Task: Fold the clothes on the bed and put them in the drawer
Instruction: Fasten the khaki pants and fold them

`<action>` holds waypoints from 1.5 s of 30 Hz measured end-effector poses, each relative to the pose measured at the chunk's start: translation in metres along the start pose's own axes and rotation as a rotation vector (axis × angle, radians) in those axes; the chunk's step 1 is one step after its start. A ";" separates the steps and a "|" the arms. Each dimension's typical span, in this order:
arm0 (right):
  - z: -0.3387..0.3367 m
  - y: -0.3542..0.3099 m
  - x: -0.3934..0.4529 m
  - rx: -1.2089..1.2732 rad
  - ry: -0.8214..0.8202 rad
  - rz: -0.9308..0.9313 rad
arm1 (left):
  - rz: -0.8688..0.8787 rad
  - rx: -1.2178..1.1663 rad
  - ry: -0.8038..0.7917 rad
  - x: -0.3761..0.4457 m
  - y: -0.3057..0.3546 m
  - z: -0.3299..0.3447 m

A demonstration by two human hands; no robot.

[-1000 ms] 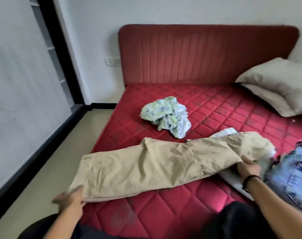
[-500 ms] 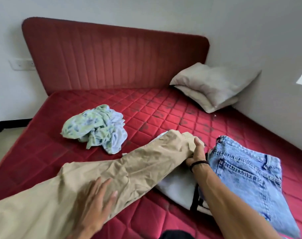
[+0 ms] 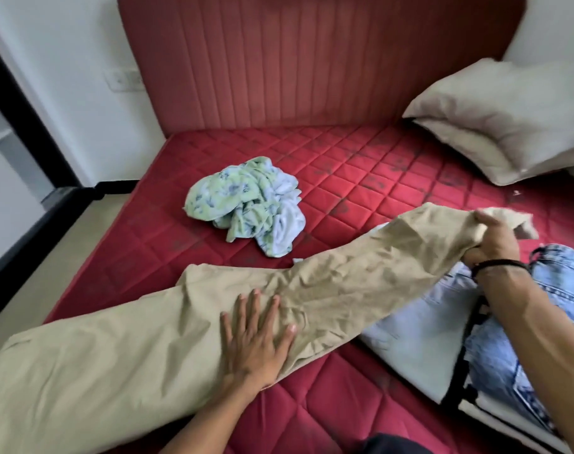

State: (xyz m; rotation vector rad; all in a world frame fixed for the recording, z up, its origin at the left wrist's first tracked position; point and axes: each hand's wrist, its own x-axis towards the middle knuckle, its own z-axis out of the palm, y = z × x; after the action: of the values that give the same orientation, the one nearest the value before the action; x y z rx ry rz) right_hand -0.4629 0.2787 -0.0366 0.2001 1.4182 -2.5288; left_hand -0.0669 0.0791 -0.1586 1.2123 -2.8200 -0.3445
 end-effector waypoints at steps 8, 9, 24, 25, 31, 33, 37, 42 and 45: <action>0.125 -0.003 -0.198 -0.737 -0.472 -0.898 | -0.320 -1.585 -0.413 -0.015 -0.019 -0.132; 0.134 0.012 -0.217 -0.805 -0.505 -0.957 | -0.331 -1.757 -0.441 -0.015 -0.028 -0.137; 0.099 0.249 -0.346 -1.766 -1.169 -1.285 | -0.662 -1.704 -0.049 -0.104 -0.222 -0.126; 0.096 0.244 -0.341 -1.799 -1.124 -1.286 | -0.630 -1.658 -0.034 -0.103 -0.224 -0.130; 0.072 0.238 -0.329 -1.892 -0.994 -1.180 | -0.662 -1.488 0.086 -0.115 -0.280 -0.163; 0.073 0.238 -0.324 -1.931 -0.964 -1.146 | -0.730 -1.386 0.075 -0.119 -0.301 -0.157; 0.070 0.221 -0.318 -2.086 -1.019 -0.863 | -0.720 -1.200 0.199 -0.116 -0.306 -0.140; 0.094 0.163 -0.296 -2.180 -1.344 -0.130 | -0.590 -0.644 0.417 -0.119 -0.288 -0.129; 0.092 0.147 -0.278 -1.878 -1.096 -0.034 | -0.188 -0.142 0.636 -0.121 -0.256 -0.125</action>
State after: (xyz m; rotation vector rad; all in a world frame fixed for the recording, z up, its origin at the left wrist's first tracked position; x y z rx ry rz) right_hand -0.1558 0.1641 -0.0448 -1.1887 2.2029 -0.1671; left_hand 0.2154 -0.0274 -0.0900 1.2760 -2.1179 -0.1278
